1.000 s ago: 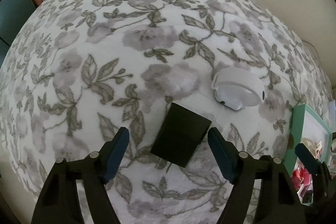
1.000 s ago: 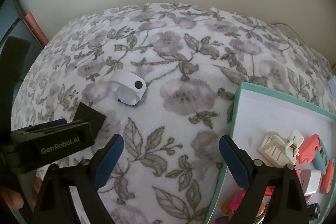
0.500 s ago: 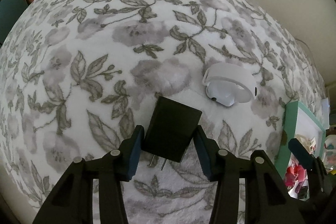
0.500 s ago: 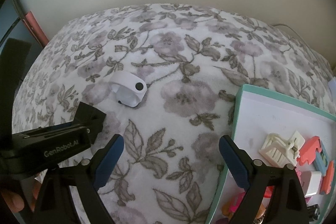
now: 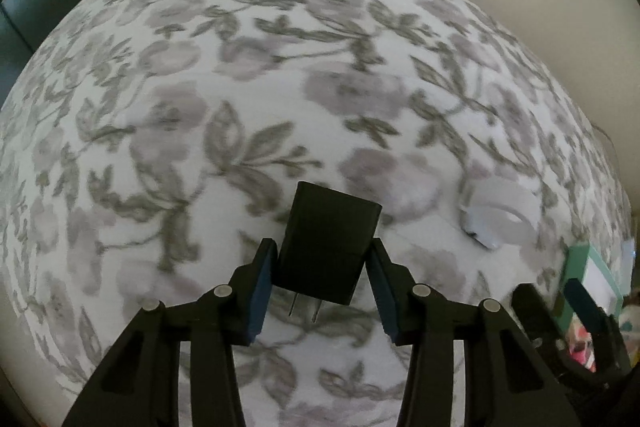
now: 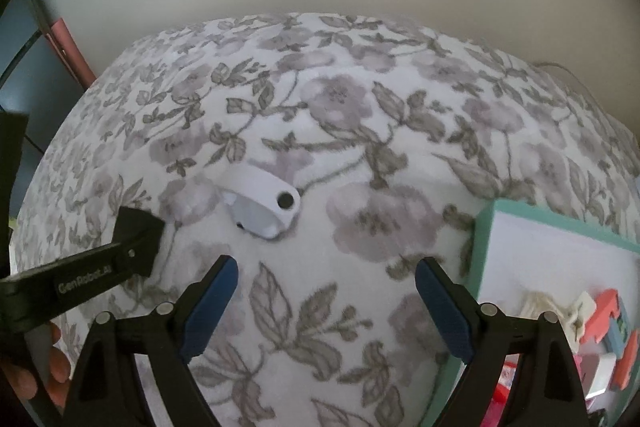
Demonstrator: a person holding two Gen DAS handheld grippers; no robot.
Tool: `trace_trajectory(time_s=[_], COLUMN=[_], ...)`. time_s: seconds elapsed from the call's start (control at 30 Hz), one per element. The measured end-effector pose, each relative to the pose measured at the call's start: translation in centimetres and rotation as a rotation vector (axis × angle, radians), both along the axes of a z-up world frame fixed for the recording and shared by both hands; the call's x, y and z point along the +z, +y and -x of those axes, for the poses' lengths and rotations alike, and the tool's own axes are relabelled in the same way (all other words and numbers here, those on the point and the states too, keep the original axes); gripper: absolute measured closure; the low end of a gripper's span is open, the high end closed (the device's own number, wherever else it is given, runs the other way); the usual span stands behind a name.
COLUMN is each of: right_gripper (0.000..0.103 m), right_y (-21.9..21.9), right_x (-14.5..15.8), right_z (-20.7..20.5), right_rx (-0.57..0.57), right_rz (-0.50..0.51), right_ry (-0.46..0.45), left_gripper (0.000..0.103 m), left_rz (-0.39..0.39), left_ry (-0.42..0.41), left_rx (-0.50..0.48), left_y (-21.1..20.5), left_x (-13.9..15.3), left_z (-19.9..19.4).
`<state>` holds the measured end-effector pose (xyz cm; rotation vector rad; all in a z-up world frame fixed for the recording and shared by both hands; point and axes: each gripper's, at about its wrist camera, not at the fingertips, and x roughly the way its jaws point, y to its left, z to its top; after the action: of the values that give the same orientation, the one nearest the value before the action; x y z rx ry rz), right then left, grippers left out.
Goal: Organize rigid objects
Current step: 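Grasp the black charger with the left tool while the right tool grasps the white round device, then carry the black charger with the left tool while the right tool carries the white device to the tray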
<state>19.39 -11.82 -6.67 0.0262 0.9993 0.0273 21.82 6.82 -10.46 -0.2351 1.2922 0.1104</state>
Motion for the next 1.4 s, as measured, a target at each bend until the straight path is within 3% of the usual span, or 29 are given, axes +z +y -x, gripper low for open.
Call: trace_trajectory(time_s=[0.27,0.6,0.77,0.9,0.97,1.4], right_gripper=[0.012,0.016,0.022,0.034,0.043,0.043], right_y=[1.1,2.3,3.0,3.2,3.2,1.8], right_x=[-0.6,-2.0,-2.4,-2.4,-2.3,-1.0], right_z=[-2.6,-5.1,-5.7,-5.9,-5.9,-2.6], right_rx=[-0.010,-0.055,-0.060,-0.066,-0.063,-0.051], right_rz=[-0.056,-0.127,-0.117,-0.090,-0.091,-0.104], right_ry=[0.015,0.053,0.064,0.066,0.062,0.046], left_gripper=[0.056,0.058,0.058,0.058,0.058,0.060], left_rz=[0.005,0.018,0.016,0.008,0.007,0.014], left_ry=[-0.007,-0.002,0.002,-0.001,-0.002,-0.004], left_rx=[0.051,0.059,0.057,0.050,0.051,0.051], left_y=[3.3,3.8,3.9,4.0,4.1,3.3], left_x=[0.2,0.3,0.2,0.2,0.2,0.6], left_z=[0.5,1.2,1.6,1.8,1.9,1.1])
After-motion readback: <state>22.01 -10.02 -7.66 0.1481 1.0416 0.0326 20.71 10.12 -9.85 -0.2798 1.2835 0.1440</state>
